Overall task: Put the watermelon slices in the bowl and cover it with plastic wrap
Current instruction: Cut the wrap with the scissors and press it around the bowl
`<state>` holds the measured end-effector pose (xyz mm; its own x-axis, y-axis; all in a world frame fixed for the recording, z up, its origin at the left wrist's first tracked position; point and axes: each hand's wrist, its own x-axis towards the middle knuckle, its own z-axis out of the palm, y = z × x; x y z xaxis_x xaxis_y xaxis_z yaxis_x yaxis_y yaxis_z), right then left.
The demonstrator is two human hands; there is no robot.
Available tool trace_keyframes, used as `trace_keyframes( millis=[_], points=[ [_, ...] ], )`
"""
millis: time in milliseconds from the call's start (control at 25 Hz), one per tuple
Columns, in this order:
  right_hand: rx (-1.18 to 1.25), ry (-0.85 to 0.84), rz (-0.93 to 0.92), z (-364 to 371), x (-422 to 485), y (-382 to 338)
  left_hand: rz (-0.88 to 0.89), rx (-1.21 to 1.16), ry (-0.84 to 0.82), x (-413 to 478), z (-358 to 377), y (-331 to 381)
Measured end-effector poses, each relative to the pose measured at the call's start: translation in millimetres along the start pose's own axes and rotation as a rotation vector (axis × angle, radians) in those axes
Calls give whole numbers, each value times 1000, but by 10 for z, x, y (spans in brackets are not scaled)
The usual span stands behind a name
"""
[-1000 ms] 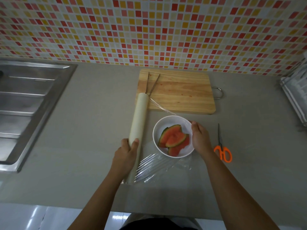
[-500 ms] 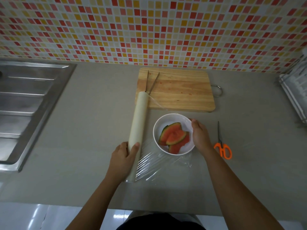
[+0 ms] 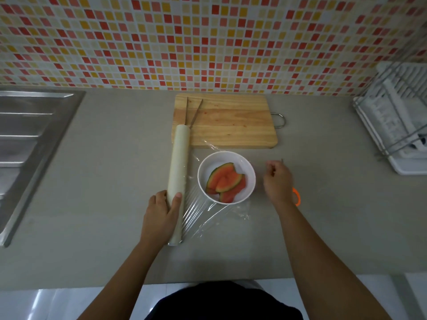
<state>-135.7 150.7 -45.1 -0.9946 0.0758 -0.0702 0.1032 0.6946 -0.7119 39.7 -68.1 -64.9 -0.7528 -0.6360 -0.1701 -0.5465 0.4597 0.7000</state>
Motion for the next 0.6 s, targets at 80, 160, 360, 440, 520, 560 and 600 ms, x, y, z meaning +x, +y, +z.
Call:
trace_keyframes(
  millis=[80,160,360,440,520,560,600],
  points=[
    [-322,49,38,-79,-111,139,4,-2,0,4,9,0],
    [-486,27,160,-105,-217,250,10,-4,-3,1,16,-3],
    [-456,14,228,-189,-189,396,52,39,2,-53,-14,4],
    [-469,-5,203,-215,-127,415,39,53,3,-103,-24,-22],
    [-444,14,198,-231,-119,377,8,50,5,-158,-30,-55],
    [-403,42,187,-239,-127,337,-9,38,2,-184,-31,-60],
    [-347,69,157,-243,-145,289,-20,30,-4,-204,-24,-61]
  ],
)
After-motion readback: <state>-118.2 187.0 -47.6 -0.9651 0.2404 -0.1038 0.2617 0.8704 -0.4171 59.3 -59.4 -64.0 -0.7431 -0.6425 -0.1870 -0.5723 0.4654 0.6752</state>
